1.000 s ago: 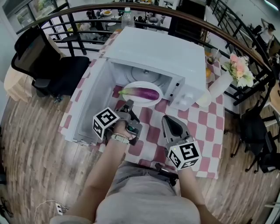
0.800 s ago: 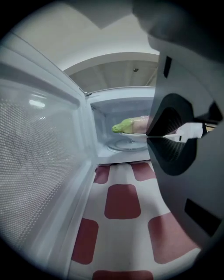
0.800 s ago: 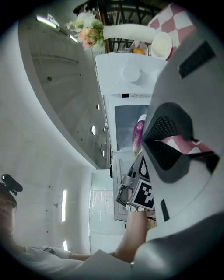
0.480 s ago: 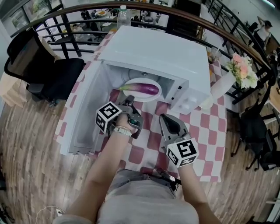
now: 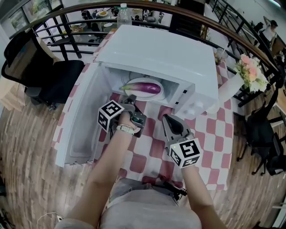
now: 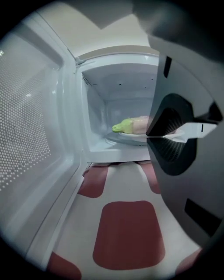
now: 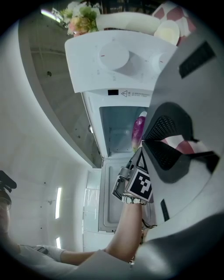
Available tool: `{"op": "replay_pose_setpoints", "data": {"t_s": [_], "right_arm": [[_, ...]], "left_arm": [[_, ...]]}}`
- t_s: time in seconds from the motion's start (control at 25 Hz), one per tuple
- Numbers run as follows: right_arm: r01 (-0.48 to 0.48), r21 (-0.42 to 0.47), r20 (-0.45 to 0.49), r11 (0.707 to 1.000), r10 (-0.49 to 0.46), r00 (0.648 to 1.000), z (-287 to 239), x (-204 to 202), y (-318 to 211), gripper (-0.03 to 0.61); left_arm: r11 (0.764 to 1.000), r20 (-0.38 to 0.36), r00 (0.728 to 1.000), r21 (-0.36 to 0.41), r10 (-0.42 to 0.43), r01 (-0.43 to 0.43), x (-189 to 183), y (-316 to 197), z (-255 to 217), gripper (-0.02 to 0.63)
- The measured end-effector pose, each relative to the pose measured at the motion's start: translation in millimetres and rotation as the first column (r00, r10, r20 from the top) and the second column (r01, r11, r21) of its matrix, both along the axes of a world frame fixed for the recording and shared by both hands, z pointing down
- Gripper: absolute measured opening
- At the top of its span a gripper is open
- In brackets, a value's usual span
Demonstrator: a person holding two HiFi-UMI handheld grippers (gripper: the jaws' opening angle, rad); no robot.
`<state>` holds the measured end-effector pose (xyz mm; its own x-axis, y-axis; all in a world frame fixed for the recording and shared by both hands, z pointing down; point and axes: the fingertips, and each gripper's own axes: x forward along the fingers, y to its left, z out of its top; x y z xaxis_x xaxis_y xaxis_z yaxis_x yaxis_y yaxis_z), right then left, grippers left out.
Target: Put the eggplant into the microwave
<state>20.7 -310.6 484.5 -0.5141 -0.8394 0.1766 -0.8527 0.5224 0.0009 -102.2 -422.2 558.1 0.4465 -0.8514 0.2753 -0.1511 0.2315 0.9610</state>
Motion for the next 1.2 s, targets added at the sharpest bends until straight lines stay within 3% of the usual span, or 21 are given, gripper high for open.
{"op": "replay_pose_setpoints", "data": {"t_s": [0.28,0.52,0.8,1.2], "right_arm": [[0.004,-0.007,0.019,1.000,-0.004,1.000,4,-3,-4,0.025],[0.006,-0.021,0.022,1.000,-0.006,1.000,9,-5,-5,0.025],[0.011,-0.038,0.024,0.999,-0.010,1.000,14,-8,-6,0.025],[0.010,-0.064,0.022,0.998,-0.008,1.000,19,-8,-8,0.025]], "left_arm": [[1.000,-0.010,1.000,0.003,-0.025,0.025,-2,-12,3,0.015],[0.999,0.080,0.997,-0.039,-0.024,0.027,-4,-22,6,0.022],[0.991,0.077,0.997,-0.129,-0.022,0.032,-2,-19,23,0.180],[0.983,0.070,0.994,-0.155,-0.086,0.096,-3,-33,27,0.210]]}}
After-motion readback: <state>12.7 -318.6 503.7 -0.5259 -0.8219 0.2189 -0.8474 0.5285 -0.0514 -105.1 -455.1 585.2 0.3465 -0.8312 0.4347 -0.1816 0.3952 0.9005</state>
